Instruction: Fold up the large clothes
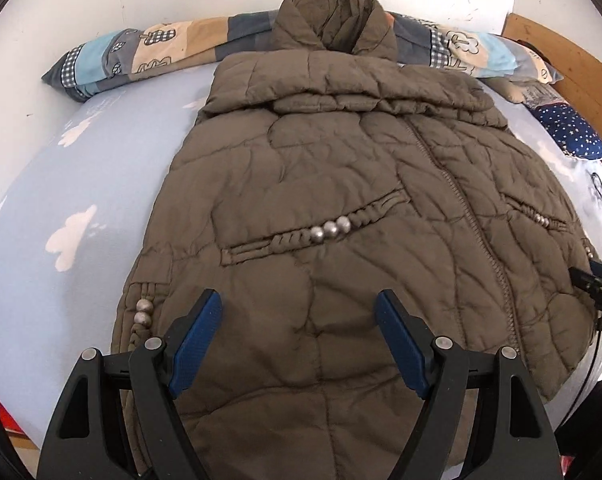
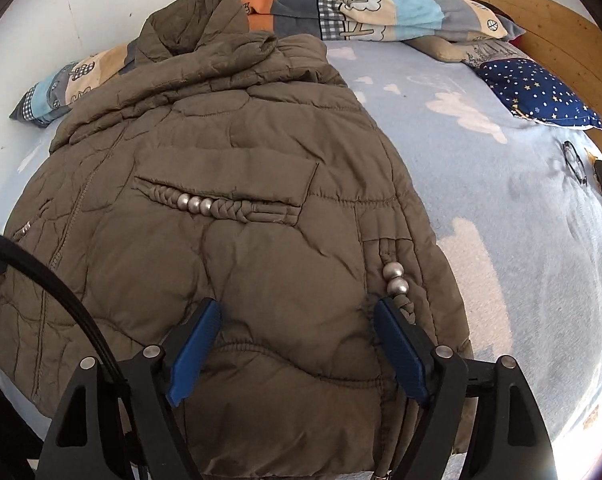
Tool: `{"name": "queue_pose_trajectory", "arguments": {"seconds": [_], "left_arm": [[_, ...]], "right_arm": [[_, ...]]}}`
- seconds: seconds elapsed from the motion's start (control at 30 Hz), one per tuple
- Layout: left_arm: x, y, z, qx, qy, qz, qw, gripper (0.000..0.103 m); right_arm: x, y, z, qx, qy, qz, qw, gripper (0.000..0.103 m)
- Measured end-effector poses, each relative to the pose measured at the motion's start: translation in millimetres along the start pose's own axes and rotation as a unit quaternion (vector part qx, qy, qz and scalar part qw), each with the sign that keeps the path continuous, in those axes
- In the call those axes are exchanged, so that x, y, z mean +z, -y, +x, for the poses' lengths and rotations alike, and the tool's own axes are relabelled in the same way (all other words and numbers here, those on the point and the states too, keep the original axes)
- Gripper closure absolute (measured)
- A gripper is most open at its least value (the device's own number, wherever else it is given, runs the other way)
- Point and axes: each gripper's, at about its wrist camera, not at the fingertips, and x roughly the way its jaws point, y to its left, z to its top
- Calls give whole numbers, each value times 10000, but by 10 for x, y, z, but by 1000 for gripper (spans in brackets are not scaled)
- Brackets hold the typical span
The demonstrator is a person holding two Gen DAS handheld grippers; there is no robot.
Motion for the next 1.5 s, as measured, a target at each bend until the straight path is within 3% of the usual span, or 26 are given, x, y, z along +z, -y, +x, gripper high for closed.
{"name": "queue_pose_trajectory", "arguments": {"seconds": [0.33,0.97,1.07,1.27,1.5], "left_arm": [[-47,-24,59,148,-84,129,9998,25],[-25,-37,-16,143,34,28,9999,25],[4,-45,-70,103,140,-2,9998,25],[56,-57,-129,95,286,-46,9995,25],[42,-68,-223,135,439,36,9989,25]], "right_arm": [[6,-42,51,23,-119,-72,9999,11],[-13,-77,65,59,-137,-55,9999,6],[1,-83,-74,43,127,19,9999,12],[-49,-260,-414,272,736,-119,9968,12],[-135,-453,-425,415,697,-405,9959,12]]}}
